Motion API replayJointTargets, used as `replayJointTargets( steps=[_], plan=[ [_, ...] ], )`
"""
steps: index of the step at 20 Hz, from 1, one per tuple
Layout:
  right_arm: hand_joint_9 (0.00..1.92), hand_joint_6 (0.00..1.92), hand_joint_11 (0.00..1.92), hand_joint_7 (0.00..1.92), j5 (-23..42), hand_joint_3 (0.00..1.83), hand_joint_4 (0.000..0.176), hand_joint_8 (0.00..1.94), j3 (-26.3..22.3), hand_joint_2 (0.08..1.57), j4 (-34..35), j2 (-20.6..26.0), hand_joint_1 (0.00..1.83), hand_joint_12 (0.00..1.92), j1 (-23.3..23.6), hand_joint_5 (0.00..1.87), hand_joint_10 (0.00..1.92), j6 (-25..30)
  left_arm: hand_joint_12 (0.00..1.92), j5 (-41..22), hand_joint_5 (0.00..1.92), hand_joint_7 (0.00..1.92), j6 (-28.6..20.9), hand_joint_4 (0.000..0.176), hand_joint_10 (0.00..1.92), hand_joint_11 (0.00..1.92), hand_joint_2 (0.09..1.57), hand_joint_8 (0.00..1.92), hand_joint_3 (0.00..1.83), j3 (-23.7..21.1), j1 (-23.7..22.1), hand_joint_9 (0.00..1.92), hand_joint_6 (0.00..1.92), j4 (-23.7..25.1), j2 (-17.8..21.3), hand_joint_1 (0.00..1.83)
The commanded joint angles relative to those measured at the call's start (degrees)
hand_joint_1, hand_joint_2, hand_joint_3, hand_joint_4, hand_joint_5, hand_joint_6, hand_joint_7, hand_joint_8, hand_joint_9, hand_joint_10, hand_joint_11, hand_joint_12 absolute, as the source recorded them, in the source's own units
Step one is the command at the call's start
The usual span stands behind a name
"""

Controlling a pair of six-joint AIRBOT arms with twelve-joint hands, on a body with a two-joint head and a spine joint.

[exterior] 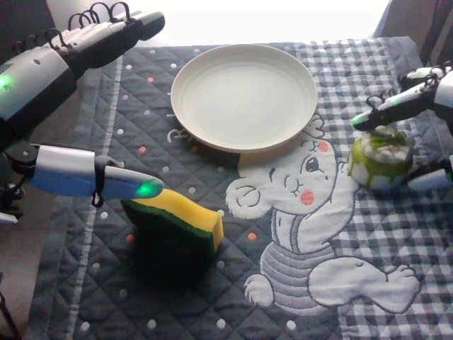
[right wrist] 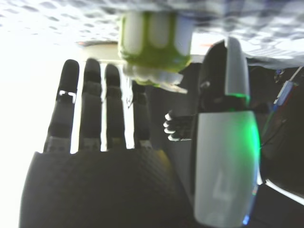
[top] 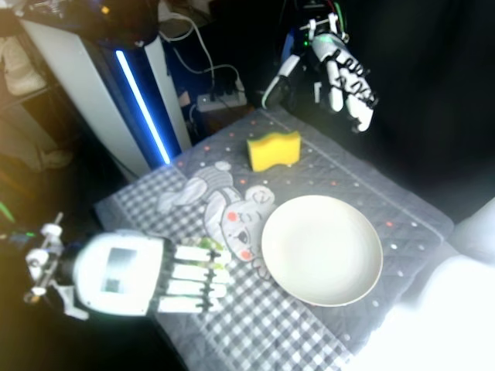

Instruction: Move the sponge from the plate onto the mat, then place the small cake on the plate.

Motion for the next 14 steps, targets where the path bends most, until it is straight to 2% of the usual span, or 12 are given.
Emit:
replayJointTargets(
  steps=[1,2,3,4,5,6,7,9,10,11,13,14],
  plan=[
    [0.79,0.01,0.54,0.97,4.0,0.0,0.0,0.05,0.5,0.98,1.8,-0.3,1.27,1.44,0.5,0.88,0.75,0.1,0.52,-6.6,0.16,0.07,-0.1,0.058,0.01,0.0,0.74,0.0,0.01,0.1,-0.4,0.08,0.0,-0.6,-0.3,0.86],
    [0.86,0.65,0.65,1.07,4.0,0.0,0.0,0.77,0.6,1.07,2.0,-0.5,1.26,1.42,0.5,0.96,0.79,0.1,0.55,-6.6,0.17,0.07,-0.1,0.046,0.0,0.0,0.74,0.0,0.0,0.1,-0.4,0.07,0.0,-0.6,-0.3,0.87],
    [0.92,0.94,0.71,1.06,4.0,0.0,0.0,1.01,1.0,1.11,2.6,-1.2,1.25,1.4,0.5,0.9,0.84,0.1,0.49,-6.6,0.18,0.06,-0.1,0.038,0.0,0.0,0.74,0.0,0.0,0.1,-0.4,0.05,0.0,-0.6,-0.4,0.93],
    [0.91,0.97,0.7,1.07,4.0,0.0,0.0,1.0,1.0,1.11,2.7,-1.3,1.24,1.41,0.5,0.9,0.86,0.1,0.51,-6.6,0.18,0.06,-0.1,0.045,0.0,0.0,0.74,0.0,0.0,0.1,-0.4,0.05,0.0,-0.6,-0.4,0.94],
    [0.9,1.03,0.69,1.05,4.1,0.0,0.0,0.98,1.3,1.12,3.1,-1.8,1.23,1.43,0.5,0.9,0.86,0.2,0.74,-6.6,0.16,0.08,-0.1,0.056,0.01,0.0,0.76,0.0,0.01,0.1,-0.4,0.08,0.0,-0.6,-0.5,0.91],
    [0.89,1.05,0.67,1.04,4.1,0.0,0.0,0.98,1.5,1.12,3.4,-2.0,1.22,1.45,0.5,0.91,0.86,0.2,0.85,-6.6,0.15,0.09,-0.1,0.058,0.01,0.0,0.76,0.0,0.01,0.1,-0.4,0.1,0.0,-0.6,-0.5,0.91],
    [0.91,1.08,0.67,1.04,4.1,0.0,0.013,0.94,1.6,1.11,3.5,-2.2,1.22,1.44,0.5,0.93,0.84,0.2,0.92,-6.6,0.13,0.1,-0.1,0.059,0.01,0.0,0.77,0.0,0.01,0.1,-0.4,0.12,0.0,-0.6,-0.6,0.88],
    [0.94,1.08,0.68,1.04,4.1,0.0,0.021,0.93,1.8,1.11,3.7,-2.3,1.22,1.46,0.5,0.94,0.78,0.2,0.96,-6.6,0.13,0.1,-0.1,0.066,0.01,0.0,0.78,0.0,0.0,0.1,-0.4,0.12,0.0,-0.6,-0.6,0.87],
    [0.93,0.99,0.67,1.03,4.2,0.0,0.016,0.98,2.1,1.11,3.7,-2.3,1.22,1.52,0.5,0.97,0.85,0.5,0.97,-6.6,0.14,0.1,-0.1,0.07,0.01,0.0,0.78,0.0,0.0,0.1,-0.4,0.12,0.0,-0.6,-0.6,0.86],
    [0.92,0.96,0.67,1.03,4.6,0.0,0.025,0.96,2.3,1.1,3.7,-2.3,1.23,1.48,0.7,1.0,0.85,1.0,0.97,-6.6,0.12,0.1,-0.1,0.072,0.01,0.0,0.78,0.0,0.01,0.1,-0.3,0.12,0.0,-0.6,-0.7,0.84],
    [0.84,1.05,0.59,0.99,6.1,0.0,0.022,1.0,3.3,1.12,3.7,-2.3,1.22,1.52,1.0,0.96,1.02,3.4,0.92,-6.6,0.13,0.11,-0.1,0.068,0.0,0.0,0.78,0.0,0.0,0.1,-0.2,0.12,0.0,-0.6,-0.7,0.86],
    [0.85,0.96,0.58,1.04,7.8,0.0,0.022,0.91,4.2,1.09,4.1,-2.2,1.23,1.47,1.2,1.03,1.0,5.2,0.95,-6.5,0.14,0.1,-0.1,0.074,0.0,0.0,0.78,0.0,0.0,0.2,-0.2,0.12,0.0,-0.7,-0.9,0.88]
  ],
)
